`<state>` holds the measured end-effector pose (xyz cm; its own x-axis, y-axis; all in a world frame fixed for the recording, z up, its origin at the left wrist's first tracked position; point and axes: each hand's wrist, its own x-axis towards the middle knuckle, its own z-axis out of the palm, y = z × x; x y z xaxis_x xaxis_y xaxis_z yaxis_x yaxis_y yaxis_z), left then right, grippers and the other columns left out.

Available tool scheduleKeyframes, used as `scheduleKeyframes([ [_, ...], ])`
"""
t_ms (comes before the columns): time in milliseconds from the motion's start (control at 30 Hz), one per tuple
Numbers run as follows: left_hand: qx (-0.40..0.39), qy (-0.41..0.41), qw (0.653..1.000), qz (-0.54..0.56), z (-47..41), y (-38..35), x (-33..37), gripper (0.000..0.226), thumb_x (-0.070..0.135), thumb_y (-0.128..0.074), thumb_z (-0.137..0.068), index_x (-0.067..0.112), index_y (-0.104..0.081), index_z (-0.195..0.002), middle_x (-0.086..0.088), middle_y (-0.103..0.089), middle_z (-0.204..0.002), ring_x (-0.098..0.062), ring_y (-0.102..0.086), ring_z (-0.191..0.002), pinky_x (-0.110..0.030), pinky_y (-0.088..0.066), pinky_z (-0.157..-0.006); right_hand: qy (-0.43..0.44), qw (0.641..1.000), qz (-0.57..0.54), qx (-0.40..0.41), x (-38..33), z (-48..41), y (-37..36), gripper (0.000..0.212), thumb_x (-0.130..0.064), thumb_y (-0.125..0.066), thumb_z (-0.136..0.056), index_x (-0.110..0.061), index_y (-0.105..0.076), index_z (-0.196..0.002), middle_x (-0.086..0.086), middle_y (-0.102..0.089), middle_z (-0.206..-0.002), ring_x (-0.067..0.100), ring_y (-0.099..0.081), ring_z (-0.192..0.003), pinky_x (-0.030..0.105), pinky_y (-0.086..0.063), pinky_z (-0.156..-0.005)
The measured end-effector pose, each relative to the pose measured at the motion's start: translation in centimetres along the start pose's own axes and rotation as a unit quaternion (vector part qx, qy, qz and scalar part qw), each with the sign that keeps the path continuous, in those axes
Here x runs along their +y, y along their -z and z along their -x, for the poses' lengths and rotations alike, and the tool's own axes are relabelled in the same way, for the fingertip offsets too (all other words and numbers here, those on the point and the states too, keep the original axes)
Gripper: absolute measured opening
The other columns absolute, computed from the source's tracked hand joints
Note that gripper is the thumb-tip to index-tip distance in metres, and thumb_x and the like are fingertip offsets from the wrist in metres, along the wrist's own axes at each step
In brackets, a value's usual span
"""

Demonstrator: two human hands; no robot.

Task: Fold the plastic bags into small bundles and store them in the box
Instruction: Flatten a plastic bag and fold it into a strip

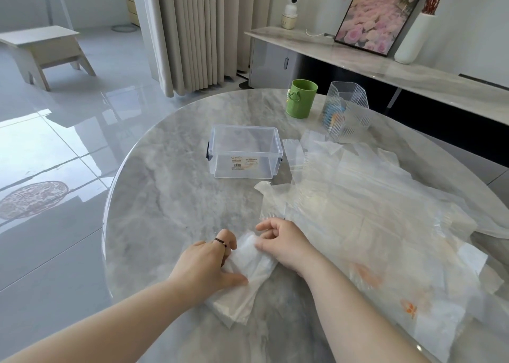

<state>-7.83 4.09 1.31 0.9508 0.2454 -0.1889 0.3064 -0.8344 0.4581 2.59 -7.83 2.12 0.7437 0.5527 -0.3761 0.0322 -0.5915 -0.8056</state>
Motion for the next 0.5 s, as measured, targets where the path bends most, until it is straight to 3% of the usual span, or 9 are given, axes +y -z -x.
scheduleKeyframes([
  [100,-0.022,0.007,0.998,0.06,-0.6,0.5,-0.1,0.048,0.043,-0.069,-0.075,0.031,-0.029,-0.098,0.016,-0.043,-0.075,0.002,-0.042,-0.065,-0.013,-0.032,-0.056,0.013,0.999,0.026,0.021,0.6,0.1,-0.5,0.031,-0.003,-0.056,-0.083,-0.014,-0.056,-0.112,-0.011,-0.05,-0.07,0.0,-0.046,-0.064,0.012,-0.038,-0.061],
  [200,-0.022,0.035,0.986,0.164,-1.9,1.0,0.0,0.028,0.04,-0.065,-0.081,0.031,-0.044,-0.099,0.016,-0.047,-0.079,0.002,-0.044,-0.062,-0.013,-0.035,-0.057,0.027,0.998,0.02,0.047,0.9,0.0,-1.2,0.027,-0.008,-0.058,-0.084,-0.021,-0.054,-0.106,-0.014,-0.053,-0.069,0.007,-0.052,-0.072,0.022,-0.044,-0.076],
  [267,-0.003,0.049,0.985,0.163,-2.9,1.1,0.2,0.014,0.041,-0.058,-0.085,0.029,-0.054,-0.09,0.015,-0.052,-0.078,-0.002,-0.048,-0.065,-0.015,-0.037,-0.059,0.029,0.998,0.012,0.052,0.9,0.0,-1.3,0.026,-0.011,-0.06,-0.084,-0.022,-0.053,-0.107,-0.015,-0.054,-0.07,0.009,-0.054,-0.079,0.025,-0.045,-0.083],
  [367,-0.002,0.069,0.986,0.15,-3.9,0.8,0.7,0.016,0.04,-0.057,-0.086,0.03,-0.056,-0.075,0.016,-0.054,-0.072,-0.006,-0.052,-0.07,-0.018,-0.039,-0.06,0.03,0.998,0.009,0.058,1.1,0.1,-1.3,0.03,-0.012,-0.06,-0.084,-0.019,-0.054,-0.113,-0.014,-0.057,-0.073,0.01,-0.056,-0.083,0.028,-0.045,-0.089],
  [500,-0.005,0.082,0.98,0.181,-4.5,0.9,0.9,0.023,0.033,-0.061,-0.085,0.031,-0.053,-0.064,0.016,-0.052,-0.066,-0.001,-0.048,-0.061,-0.018,-0.038,-0.058,0.038,0.997,0.006,0.07,1.3,0.0,-1.5,0.031,-0.01,-0.06,-0.084,-0.017,-0.055,-0.113,-0.014,-0.059,-0.073,0.01,-0.055,-0.082,0.031,-0.045,-0.092],
])
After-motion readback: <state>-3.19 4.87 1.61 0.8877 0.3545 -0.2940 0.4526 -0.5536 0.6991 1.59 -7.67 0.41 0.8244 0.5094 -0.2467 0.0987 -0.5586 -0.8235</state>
